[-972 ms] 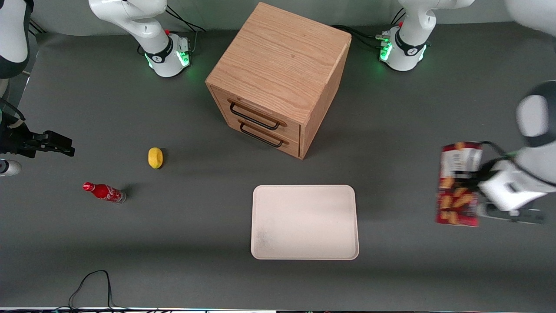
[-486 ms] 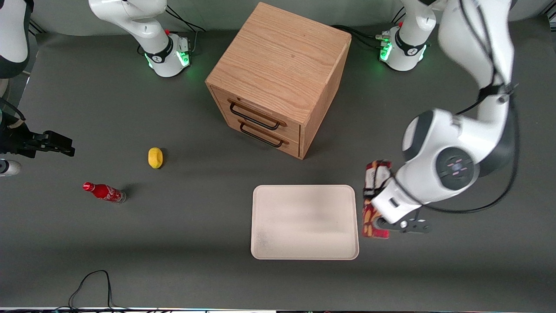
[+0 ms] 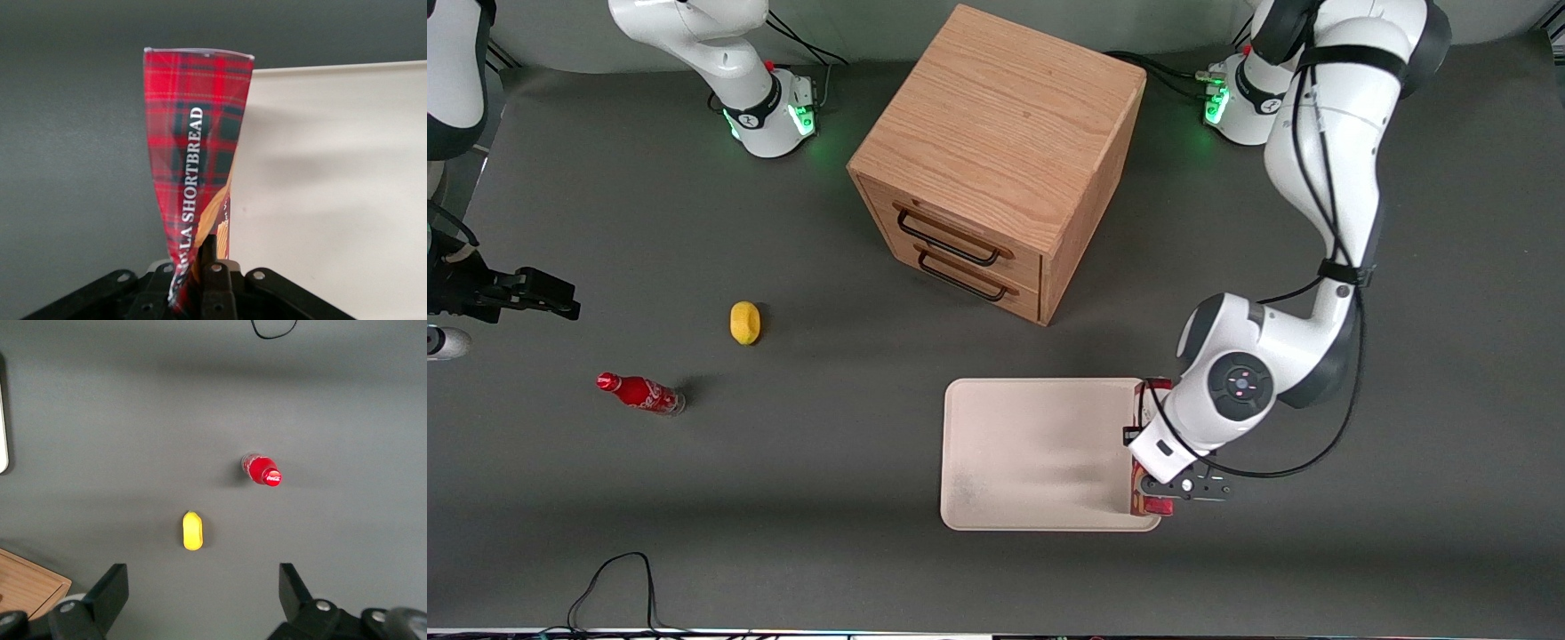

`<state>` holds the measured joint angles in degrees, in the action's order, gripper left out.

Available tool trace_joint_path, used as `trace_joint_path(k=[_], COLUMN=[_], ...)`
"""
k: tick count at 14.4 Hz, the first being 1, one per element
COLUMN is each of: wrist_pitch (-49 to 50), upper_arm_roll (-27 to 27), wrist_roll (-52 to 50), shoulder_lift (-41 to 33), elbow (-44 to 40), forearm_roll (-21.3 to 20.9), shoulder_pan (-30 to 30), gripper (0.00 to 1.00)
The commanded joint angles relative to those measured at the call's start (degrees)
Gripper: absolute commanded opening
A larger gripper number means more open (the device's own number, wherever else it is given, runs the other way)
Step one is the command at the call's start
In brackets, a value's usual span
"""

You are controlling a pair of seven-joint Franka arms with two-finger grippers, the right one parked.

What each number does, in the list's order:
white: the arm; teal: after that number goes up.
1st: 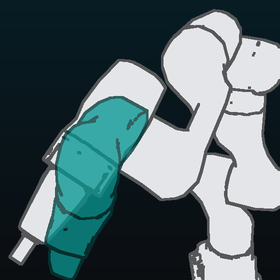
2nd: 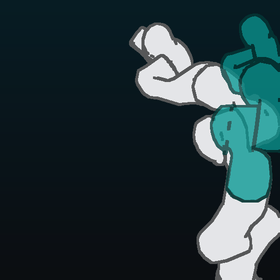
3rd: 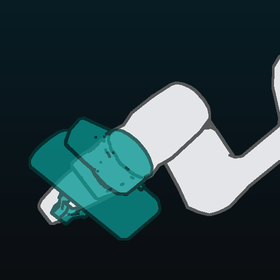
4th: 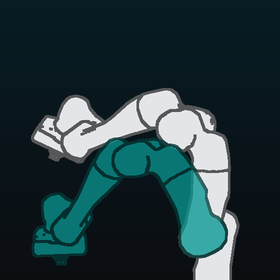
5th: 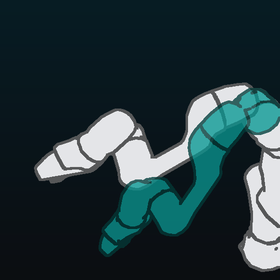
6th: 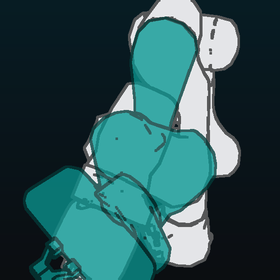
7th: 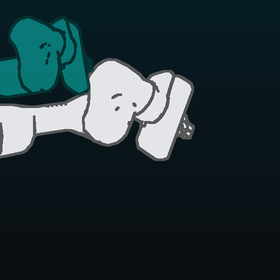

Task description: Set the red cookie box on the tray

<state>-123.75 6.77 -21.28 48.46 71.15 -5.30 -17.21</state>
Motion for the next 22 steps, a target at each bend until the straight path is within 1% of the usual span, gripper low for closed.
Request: trace_joint_path(k=[1,2,3,4,5,7,9,13,14,16,17,19,21,22], wrist_pitch=[-1.1,-1.1,-1.1,-1.2,-1.6,-1.5,0.4,6.5,8.8,16.0,18.0,19.0,19.4,20.6], upper_arm_roll=[-0.2,-0.2,-0.2,-0.2,-0.2,0.6,0.7,0.1,0.0,-0.4,-1.2,-2.7,-4.2,-4.2], wrist_roll=[-3.5,-3.8,-3.9,-4.6,-5.3,-5.6,-5.5,-3.6,-2.4,2.7,5.7,11.7,17.6,18.1], shoulder_lift=[-0.4,-0.3,-0.3,-0.3,-0.6,-1.5,-5.5,-22.4,-26.0,-30.9,-33.6,-38.8,-43.2,-45.3], elbow=[0.8,0.9,0.9,0.9,1.0,0.9,2.0,14.6,16.6,17.4,18.5,22.2,25.6,27.0], forearm_roll=[-2.3,-2.4,-2.4,-2.2,-2.4,-2.3,-1.8,-1.9,-1.9,-1.7,-0.7,3.7,4.4,4.5], shoulder_pan=[-1.2,-1.2,-1.2,-1.2,-1.2,-1.2,0.2,6.6,8.4,11.1,12.3,15.4,16.5,17.1], gripper=[0.0,0.0,0.4,0.66,1.0,1.0,1.0,1.0,1.0,1.0,1.0,1.0,1.0,1.0])
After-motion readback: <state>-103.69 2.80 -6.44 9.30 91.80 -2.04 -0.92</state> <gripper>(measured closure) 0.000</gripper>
